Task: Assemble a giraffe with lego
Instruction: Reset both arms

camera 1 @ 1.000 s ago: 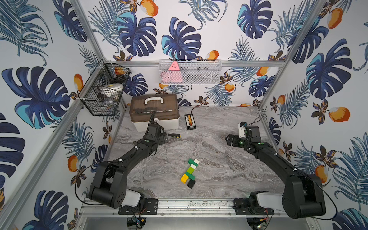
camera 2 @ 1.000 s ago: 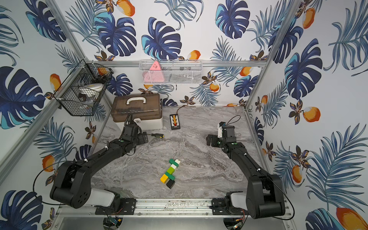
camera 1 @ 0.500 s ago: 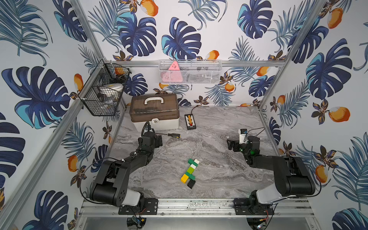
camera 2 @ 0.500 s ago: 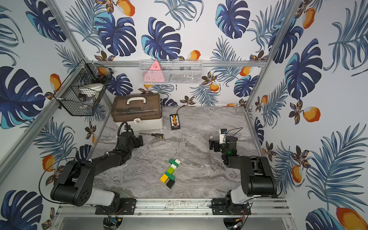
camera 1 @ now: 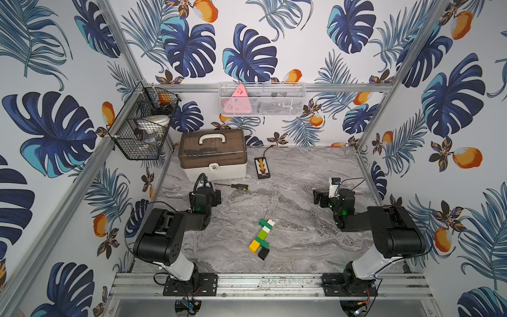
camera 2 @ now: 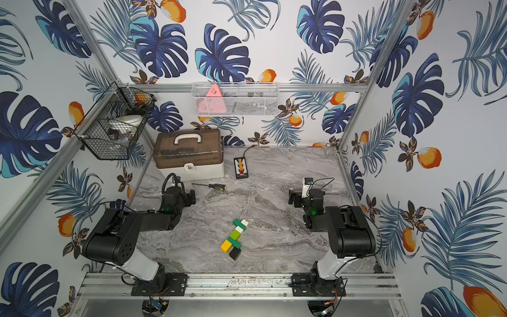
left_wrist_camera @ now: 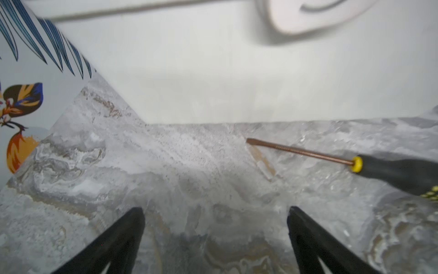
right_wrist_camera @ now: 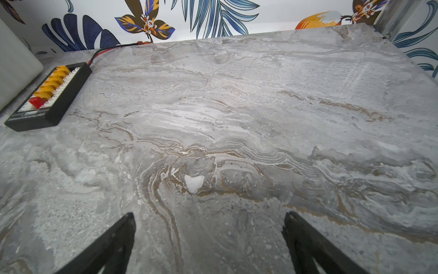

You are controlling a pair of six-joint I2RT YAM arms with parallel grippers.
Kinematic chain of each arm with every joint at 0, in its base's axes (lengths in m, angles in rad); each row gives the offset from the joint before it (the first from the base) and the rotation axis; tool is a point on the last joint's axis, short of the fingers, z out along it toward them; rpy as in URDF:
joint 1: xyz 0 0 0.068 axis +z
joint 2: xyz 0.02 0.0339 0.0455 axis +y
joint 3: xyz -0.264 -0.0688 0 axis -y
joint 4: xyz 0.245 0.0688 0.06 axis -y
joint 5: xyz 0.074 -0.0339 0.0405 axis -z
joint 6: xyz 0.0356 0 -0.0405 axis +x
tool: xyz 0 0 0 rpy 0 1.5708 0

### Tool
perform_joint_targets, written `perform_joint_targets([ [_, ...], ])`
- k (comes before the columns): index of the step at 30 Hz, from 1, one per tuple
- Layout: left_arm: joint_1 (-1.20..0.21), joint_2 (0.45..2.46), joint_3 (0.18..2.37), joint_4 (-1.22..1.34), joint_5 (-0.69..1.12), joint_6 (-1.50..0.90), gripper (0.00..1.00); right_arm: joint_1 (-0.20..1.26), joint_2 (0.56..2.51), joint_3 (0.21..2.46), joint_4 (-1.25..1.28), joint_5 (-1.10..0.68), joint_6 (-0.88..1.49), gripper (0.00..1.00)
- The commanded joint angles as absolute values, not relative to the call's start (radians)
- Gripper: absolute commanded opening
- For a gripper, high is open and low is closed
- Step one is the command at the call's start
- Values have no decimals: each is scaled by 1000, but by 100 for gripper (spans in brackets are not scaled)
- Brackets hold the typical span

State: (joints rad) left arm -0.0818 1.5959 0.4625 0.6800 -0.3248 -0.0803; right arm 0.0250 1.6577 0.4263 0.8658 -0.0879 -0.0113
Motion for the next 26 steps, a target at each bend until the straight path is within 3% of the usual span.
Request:
perform_joint_targets([
  [1,-81,1596,459,792,-309,-63,99,26,1656,428,903,-68,-6,100],
  [7,-115,1606,452,825,-385,-45,99,29,1657,428,907,-61,-6,100],
  [26,-115,1597,440,831,-382,-51,99,43,1658,435,894,-33,-12,100],
])
